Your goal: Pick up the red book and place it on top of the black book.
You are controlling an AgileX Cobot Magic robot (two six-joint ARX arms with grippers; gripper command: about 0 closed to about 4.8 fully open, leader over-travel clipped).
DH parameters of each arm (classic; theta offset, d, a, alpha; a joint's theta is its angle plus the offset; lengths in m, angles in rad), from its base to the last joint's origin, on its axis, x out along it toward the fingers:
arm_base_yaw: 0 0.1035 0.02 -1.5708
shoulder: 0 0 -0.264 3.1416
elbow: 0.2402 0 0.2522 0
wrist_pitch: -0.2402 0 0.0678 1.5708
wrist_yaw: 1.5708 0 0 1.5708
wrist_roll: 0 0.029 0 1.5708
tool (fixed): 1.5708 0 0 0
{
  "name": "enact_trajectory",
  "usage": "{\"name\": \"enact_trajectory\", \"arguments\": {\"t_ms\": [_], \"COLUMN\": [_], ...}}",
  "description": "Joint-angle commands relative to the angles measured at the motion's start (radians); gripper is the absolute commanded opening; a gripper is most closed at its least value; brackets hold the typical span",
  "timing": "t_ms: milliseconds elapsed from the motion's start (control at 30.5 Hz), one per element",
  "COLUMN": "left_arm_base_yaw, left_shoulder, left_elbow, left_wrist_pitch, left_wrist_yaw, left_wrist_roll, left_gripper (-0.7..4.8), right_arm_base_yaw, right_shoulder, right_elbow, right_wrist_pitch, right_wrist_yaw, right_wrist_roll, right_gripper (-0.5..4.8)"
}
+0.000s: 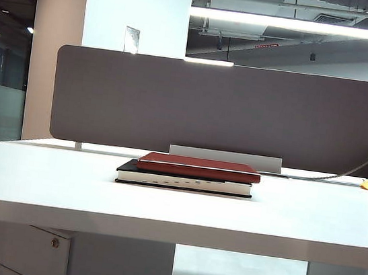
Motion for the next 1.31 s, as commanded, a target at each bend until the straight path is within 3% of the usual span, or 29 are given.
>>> {"name": "enact_trajectory", "arguments": {"t_ms": [33,720,1310], "left_arm_base_yaw": [-0.002,-0.002,-0.002], "left_shoulder": [0.001,0.000,0.000], "left_elbow": [0.001,-0.043,-0.043], "left_wrist_pitch": [-0.004,0.007,0.003], "left_wrist_yaw": [0.027,0.112,0.115], "left_wrist_roll": [0.004,0.004,0.003], "left_gripper": [-0.06,-0.06,-0.06], "right_arm_base_yaw": [0.000,0.000,0.000], "right_shoulder": [0.000,0.000,0.000], "right_elbow": [-0.003,-0.003,-0.003], "right_wrist_pitch": [0.011,0.011,0.011], "right_wrist_yaw": [0.000,0.000,0.000], "right_wrist_roll": [0.000,0.000,0.000], "right_gripper": [-0.05,-0.05,-0.05]}}
